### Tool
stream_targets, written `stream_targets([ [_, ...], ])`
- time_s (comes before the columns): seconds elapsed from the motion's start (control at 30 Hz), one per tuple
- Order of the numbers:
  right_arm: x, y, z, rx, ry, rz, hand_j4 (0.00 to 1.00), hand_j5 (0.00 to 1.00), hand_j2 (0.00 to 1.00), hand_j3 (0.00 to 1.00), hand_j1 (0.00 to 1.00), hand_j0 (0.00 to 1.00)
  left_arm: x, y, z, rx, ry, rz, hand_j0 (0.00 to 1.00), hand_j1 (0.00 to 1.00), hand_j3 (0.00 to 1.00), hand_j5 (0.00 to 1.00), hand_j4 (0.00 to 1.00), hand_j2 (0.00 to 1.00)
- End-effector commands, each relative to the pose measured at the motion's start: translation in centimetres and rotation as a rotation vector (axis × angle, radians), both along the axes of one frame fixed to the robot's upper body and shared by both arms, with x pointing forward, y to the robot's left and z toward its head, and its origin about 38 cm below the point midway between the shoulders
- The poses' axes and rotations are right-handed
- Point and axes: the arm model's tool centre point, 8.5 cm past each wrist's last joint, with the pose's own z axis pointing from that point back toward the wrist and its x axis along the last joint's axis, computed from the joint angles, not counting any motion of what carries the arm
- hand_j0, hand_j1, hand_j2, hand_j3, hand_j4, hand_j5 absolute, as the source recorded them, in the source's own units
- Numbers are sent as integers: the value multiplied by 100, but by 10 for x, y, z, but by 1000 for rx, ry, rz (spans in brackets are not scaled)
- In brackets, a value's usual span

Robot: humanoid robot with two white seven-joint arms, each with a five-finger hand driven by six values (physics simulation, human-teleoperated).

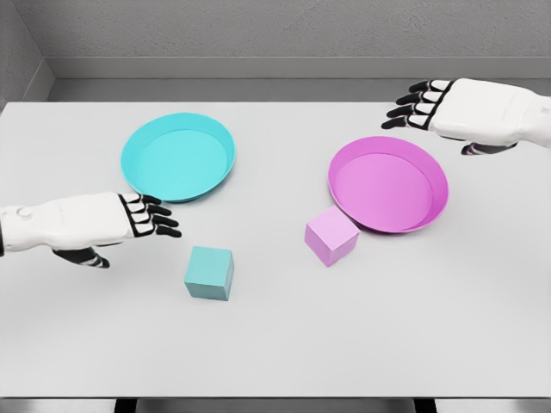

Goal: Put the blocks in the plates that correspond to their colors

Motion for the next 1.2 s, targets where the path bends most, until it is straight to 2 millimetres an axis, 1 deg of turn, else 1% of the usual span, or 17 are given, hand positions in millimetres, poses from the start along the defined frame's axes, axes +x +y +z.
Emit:
stream_targets([
  [0.0, 0, 1, 0, 1, 1, 1, 100, 100, 100, 100, 100, 100, 0, -1, -1, -3, 5, 1, 100, 100, 100, 100, 100, 100],
  [0.13, 1, -2, -1, 0, 5, -9, 100, 100, 100, 100, 100, 100, 0, -9, -5, -6, 17, -17, 100, 100, 100, 100, 100, 100],
  [0.23, 4, -6, 4, 6, -6, -23, 100, 100, 100, 100, 100, 100, 1, -35, -20, 31, 69, -82, 100, 100, 100, 100, 100, 100],
  [0.3, 1, 1, -9, 7, 20, -5, 100, 100, 100, 100, 100, 100, 2, -45, -24, 55, 86, -108, 100, 100, 100, 100, 100, 100],
  [0.4, -12, 29, -33, -22, 73, 85, 100, 100, 100, 100, 100, 100, 6, -66, -27, 80, 64, -157, 100, 100, 100, 100, 100, 100],
  [0.47, -18, 38, -33, -27, 67, 119, 100, 100, 100, 100, 100, 100, 8, -71, -24, 74, 49, -165, 100, 100, 100, 100, 100, 100],
  [0.5, -19, 42, -35, -28, 73, 130, 100, 100, 100, 100, 100, 100, 10, -77, -21, 62, 40, -174, 100, 100, 100, 100, 100, 100],
  [0.53, -20, 51, -43, -30, 93, 152, 100, 100, 100, 100, 100, 100, 10, -80, -21, 55, 38, -180, 100, 100, 100, 100, 100, 100],
  [0.57, -22, 59, -52, -42, 117, 176, 100, 100, 100, 100, 100, 100, 11, -82, -21, 50, 36, -184, 100, 100, 100, 100, 100, 100],
  [0.67, -22, 72, -57, -40, 129, 208, 100, 100, 100, 100, 100, 100, 12, -90, -20, 38, 30, -199, 100, 100, 100, 100, 100, 100],
  [0.77, -26, 88, -71, -60, 166, 255, 100, 100, 100, 100, 100, 100, 11, -92, -23, 57, 25, -205, 100, 100, 100, 100, 100, 100],
  [0.83, -27, 88, -72, -61, 169, 256, 100, 100, 100, 100, 100, 100, 13, -101, -25, 75, -6, -224, 100, 100, 100, 100, 100, 100],
  [0.87, -27, 88, -72, -63, 169, 257, 100, 100, 100, 100, 100, 100, 13, -101, -25, 81, -12, -224, 100, 100, 100, 100, 100, 100],
  [0.93, -29, 92, -80, -67, 188, 270, 100, 100, 100, 100, 100, 100, 13, -108, -27, 93, -30, -238, 100, 100, 100, 100, 100, 100],
  [0.97, -29, 93, -79, -66, 187, 271, 100, 100, 100, 100, 100, 100, 13, -113, -30, 98, -36, -249, 100, 100, 100, 100, 100, 100],
  [1.07, -29, 99, -79, -54, 184, 286, 100, 100, 100, 100, 100, 100, 11, -112, -36, 123, -35, -254, 100, 100, 100, 100, 100, 100],
  [1.17, -28, 101, -76, -53, 176, 288, 100, 100, 100, 100, 100, 100, 9, -113, -40, 136, -34, -260, 100, 100, 100, 100, 100, 100],
])
